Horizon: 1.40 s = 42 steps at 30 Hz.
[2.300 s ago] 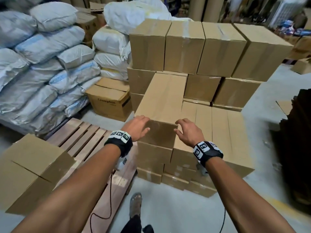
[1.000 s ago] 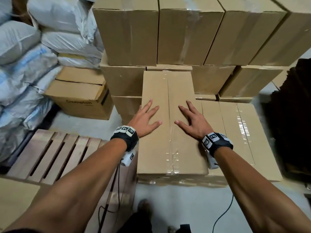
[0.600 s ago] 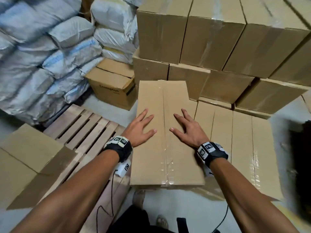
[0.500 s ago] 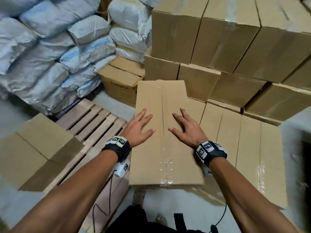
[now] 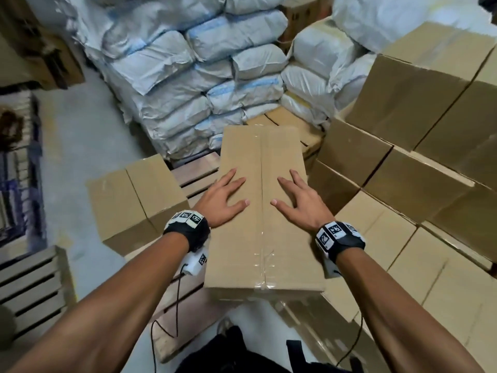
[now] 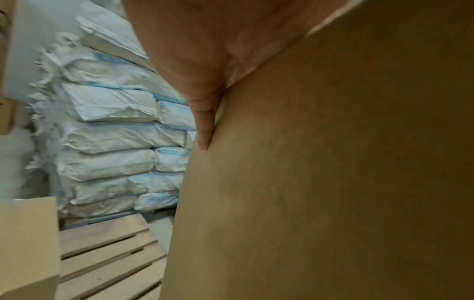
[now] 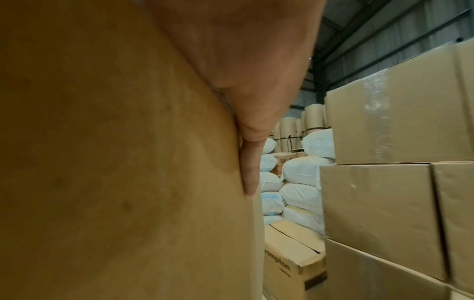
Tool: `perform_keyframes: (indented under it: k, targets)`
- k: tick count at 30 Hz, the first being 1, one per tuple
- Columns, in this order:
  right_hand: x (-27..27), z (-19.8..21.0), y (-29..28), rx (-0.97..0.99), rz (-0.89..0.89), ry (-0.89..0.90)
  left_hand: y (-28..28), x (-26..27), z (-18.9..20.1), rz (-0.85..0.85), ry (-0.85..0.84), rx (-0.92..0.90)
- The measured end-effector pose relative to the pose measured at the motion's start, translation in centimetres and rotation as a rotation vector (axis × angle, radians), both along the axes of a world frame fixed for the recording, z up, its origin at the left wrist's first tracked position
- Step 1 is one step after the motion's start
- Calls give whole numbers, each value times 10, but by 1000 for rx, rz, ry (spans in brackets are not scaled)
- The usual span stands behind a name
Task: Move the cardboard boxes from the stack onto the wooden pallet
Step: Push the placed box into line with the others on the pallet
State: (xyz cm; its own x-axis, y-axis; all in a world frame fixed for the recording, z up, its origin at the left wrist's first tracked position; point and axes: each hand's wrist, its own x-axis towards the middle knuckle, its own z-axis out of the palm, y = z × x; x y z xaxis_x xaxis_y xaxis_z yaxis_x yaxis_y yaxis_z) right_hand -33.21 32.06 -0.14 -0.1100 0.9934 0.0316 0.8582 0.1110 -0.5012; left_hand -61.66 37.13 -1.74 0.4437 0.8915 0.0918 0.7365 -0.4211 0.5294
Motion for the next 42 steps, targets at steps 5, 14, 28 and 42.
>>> perform_keyframes:
  k: [5, 14, 28, 42]
  targets:
    - [-36, 0, 81, -7, 85, -1, 57, -40, -4, 98, -19, 5]
    - [-88, -11, 216, -35, 194, -31, 153, -94, -18, 202, -40, -24]
    - [-126, -73, 487, -105, 335, -49, 385, -125, -80, 345, -49, -75]
    - [-191, -187, 684, -230, 508, -44, 537, -180, -200, 425, -22, -249]
